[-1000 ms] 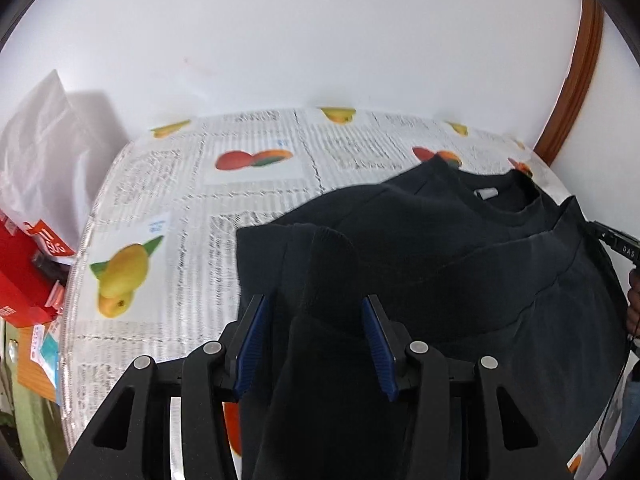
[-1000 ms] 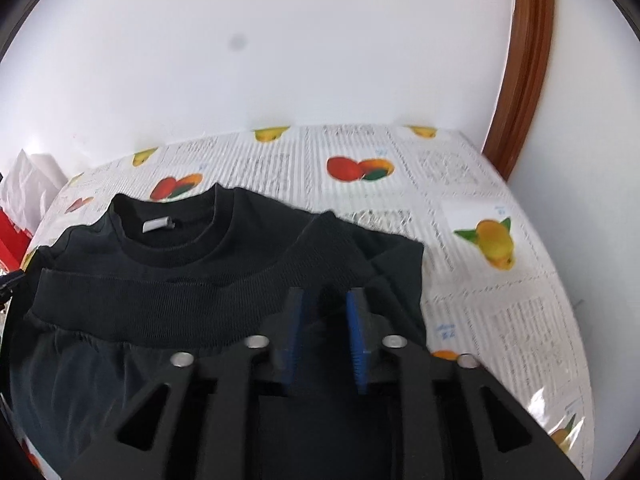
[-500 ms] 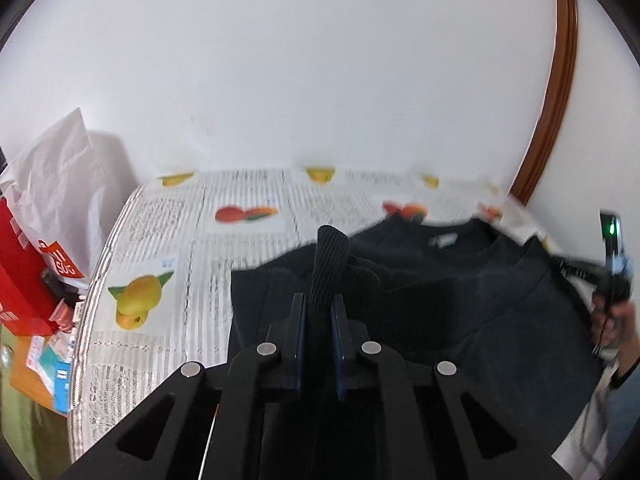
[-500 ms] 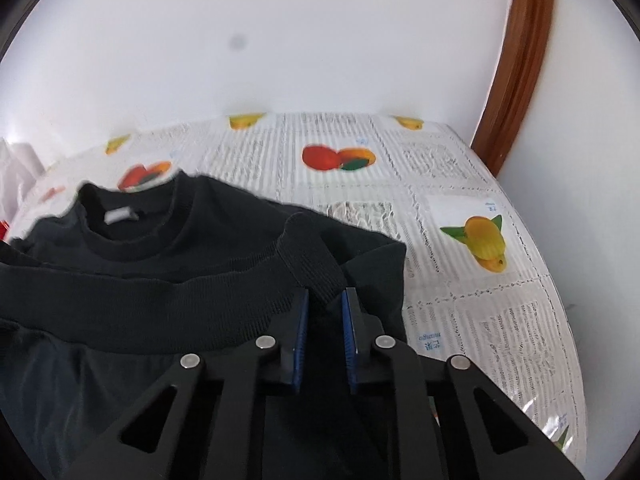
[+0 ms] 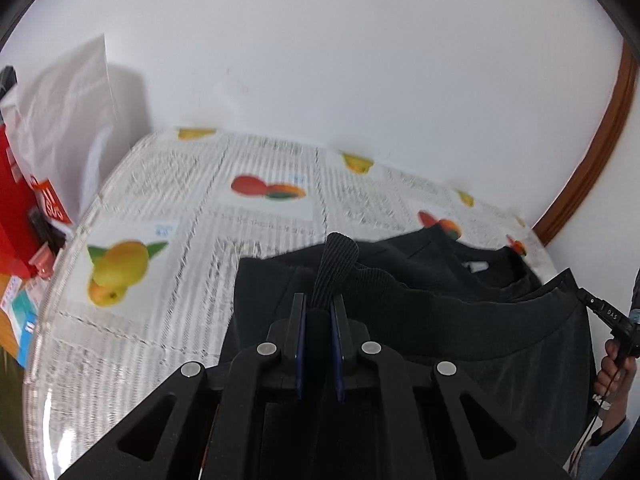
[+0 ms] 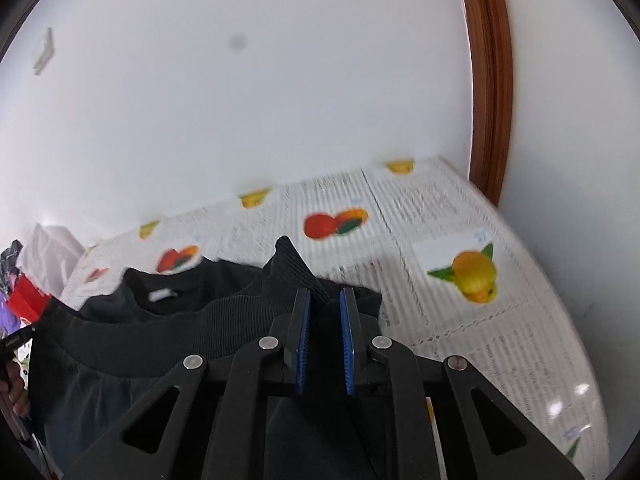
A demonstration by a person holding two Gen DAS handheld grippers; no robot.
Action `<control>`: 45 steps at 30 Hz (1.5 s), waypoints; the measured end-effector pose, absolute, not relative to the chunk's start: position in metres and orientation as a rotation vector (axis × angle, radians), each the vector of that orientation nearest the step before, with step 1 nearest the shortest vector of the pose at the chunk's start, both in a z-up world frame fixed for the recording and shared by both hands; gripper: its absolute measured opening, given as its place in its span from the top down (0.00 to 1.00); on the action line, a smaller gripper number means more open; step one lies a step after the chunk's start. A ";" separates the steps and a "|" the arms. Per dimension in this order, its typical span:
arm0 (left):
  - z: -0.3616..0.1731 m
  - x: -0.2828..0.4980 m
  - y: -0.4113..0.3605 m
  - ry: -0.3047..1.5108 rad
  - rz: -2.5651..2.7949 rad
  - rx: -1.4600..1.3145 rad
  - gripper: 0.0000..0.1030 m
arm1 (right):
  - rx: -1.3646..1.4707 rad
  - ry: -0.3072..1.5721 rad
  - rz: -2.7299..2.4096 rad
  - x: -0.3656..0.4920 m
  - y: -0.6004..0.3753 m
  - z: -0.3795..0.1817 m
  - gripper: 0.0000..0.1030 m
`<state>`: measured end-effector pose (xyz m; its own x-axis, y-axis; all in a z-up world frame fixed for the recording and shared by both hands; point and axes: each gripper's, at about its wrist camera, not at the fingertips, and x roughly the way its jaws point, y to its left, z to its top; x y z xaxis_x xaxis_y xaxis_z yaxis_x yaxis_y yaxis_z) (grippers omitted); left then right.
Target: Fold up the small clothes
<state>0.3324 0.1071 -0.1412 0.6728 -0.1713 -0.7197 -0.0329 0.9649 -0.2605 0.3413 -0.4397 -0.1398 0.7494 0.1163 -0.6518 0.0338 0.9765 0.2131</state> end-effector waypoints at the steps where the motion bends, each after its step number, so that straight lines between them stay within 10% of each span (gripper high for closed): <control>1: -0.146 0.334 0.106 0.845 -0.075 -0.257 0.89 | 0.216 0.747 0.034 0.348 -0.439 -0.149 0.87; 24: -0.152 0.311 0.086 0.920 -0.018 -0.097 0.81 | 0.063 0.889 -0.017 0.272 -0.443 -0.180 0.79; 36: -0.155 0.237 0.098 0.912 -0.022 -0.081 0.52 | 0.043 0.925 -0.117 0.197 -0.448 -0.190 0.79; 45: -0.159 0.181 0.119 0.947 -0.036 -0.108 0.51 | 0.018 0.810 -0.129 0.165 -0.421 -0.136 0.72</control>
